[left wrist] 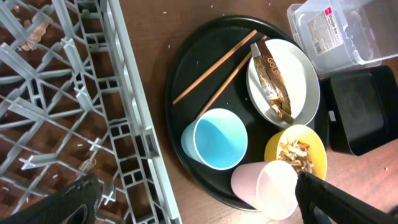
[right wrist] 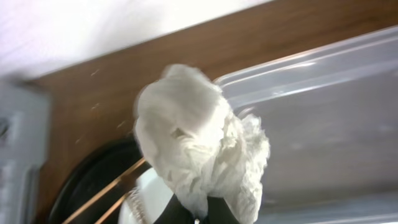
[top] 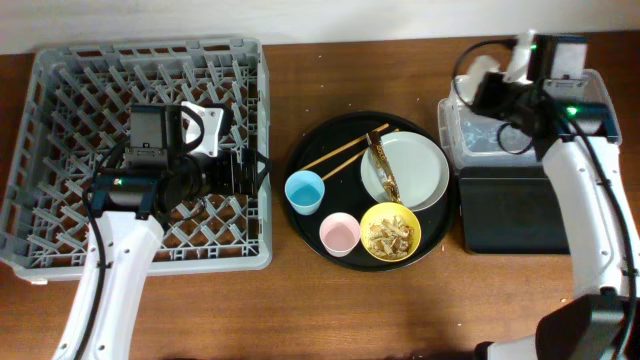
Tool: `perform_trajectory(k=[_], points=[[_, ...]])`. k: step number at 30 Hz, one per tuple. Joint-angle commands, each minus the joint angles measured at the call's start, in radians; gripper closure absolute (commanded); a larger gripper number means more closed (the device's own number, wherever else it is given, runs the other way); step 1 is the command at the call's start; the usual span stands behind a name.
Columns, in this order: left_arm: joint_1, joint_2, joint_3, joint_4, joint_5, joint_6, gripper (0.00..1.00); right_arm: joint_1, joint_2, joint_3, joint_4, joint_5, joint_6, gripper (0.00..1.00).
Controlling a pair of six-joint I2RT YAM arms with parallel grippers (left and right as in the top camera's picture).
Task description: Sort waste into correct bins and load items into the dishwasher rack
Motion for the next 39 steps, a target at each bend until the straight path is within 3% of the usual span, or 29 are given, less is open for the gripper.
perform_trajectory(k=[1, 2, 3, 4, 5, 6, 10, 13, 16, 17, 18, 19, 21, 24, 26, 28, 29, 30, 31, 33, 36, 39], points=[[0.001, 0.005, 0.021, 0.002, 0.014, -0.002, 0.01, -0.048, 0.137, -0.018, 0.003, 0.2, 0.034, 0.94], [0.001, 0.005, 0.021, 0.002, 0.014, -0.002, 0.01, -0.065, 0.177, -0.018, 0.029, 0.196, 0.033, 0.88], [0.001, 0.005, 0.021, 0.002, 0.014, -0.002, 0.01, -0.079, 0.179, -0.008, 0.042, 0.109, -0.059, 0.2], [0.001, 0.005, 0.021, 0.002, 0.014, -0.002, 0.01, -0.076, 0.161, 0.014, 0.012, 0.029, -0.085, 0.19], [0.001, 0.005, 0.021, 0.002, 0.014, -0.002, 0.01, -0.067, 0.143, 0.027, -0.015, -0.042, -0.089, 0.19], [0.001, 0.005, 0.021, 0.002, 0.014, -0.002, 0.01, -0.023, 0.103, 0.033, -0.072, -0.182, -0.111, 0.27], [0.001, 0.005, 0.021, 0.002, 0.014, -0.002, 0.01, 0.204, 0.126, 0.0, -0.208, -0.13, -0.14, 0.31], [0.001, 0.005, 0.021, 0.002, 0.014, -0.002, 0.01, 0.366, 0.215, -0.099, -0.101, 0.073, -0.09, 0.33], [0.001, 0.005, 0.021, 0.002, 0.014, -0.002, 0.01, 0.397, 0.359, -0.133, 0.04, 0.15, -0.025, 0.47], [0.001, 0.005, 0.021, 0.002, 0.014, -0.002, 0.01, 0.388, 0.389, -0.133, 0.059, 0.157, -0.015, 0.73], [0.001, 0.005, 0.021, 0.002, 0.014, -0.002, 0.01, 0.378, 0.393, -0.132, 0.057, 0.151, -0.016, 0.89], [0.001, 0.005, 0.021, 0.002, 0.014, -0.002, 0.01, 0.364, 0.356, -0.117, 0.028, 0.129, -0.015, 0.96], [0.001, 0.005, 0.021, 0.002, 0.014, -0.002, 0.01, 0.338, 0.261, -0.078, -0.004, 0.126, -0.016, 0.96], [0.001, 0.005, 0.021, 0.002, 0.014, -0.002, 0.01, 0.159, 0.073, 0.011, 0.013, 0.193, 0.054, 0.96], [0.001, 0.005, 0.021, 0.002, 0.014, -0.002, 0.01, 0.04, 0.068, 0.013, 0.071, 0.202, 0.083, 0.96], [0.001, 0.005, 0.021, 0.002, 0.014, -0.002, 0.01, -0.098, 0.175, 0.013, 0.177, 0.201, 0.095, 0.93], [0.001, 0.005, 0.021, 0.002, 0.014, -0.002, 0.01, -0.13, 0.229, 0.013, 0.224, 0.19, 0.093, 0.81], [0.001, 0.005, 0.021, 0.002, 0.014, -0.002, 0.01, -0.151, 0.261, 0.013, 0.239, 0.154, 0.085, 0.46], [0.001, 0.005, 0.021, 0.002, 0.014, -0.002, 0.01, -0.161, 0.266, 0.013, 0.241, 0.116, 0.085, 0.27], [0.001, 0.005, 0.021, 0.002, 0.014, -0.002, 0.01, -0.165, 0.192, 0.023, 0.238, -0.04, 0.086, 0.18], [0.001, 0.005, 0.021, 0.002, 0.014, -0.002, 0.01, -0.145, -0.001, 0.023, 0.093, -0.327, 0.086, 0.23], [0.001, 0.005, 0.021, 0.002, 0.014, -0.002, 0.01, -0.039, -0.155, 0.023, -0.288, -0.323, 0.057, 0.4]])
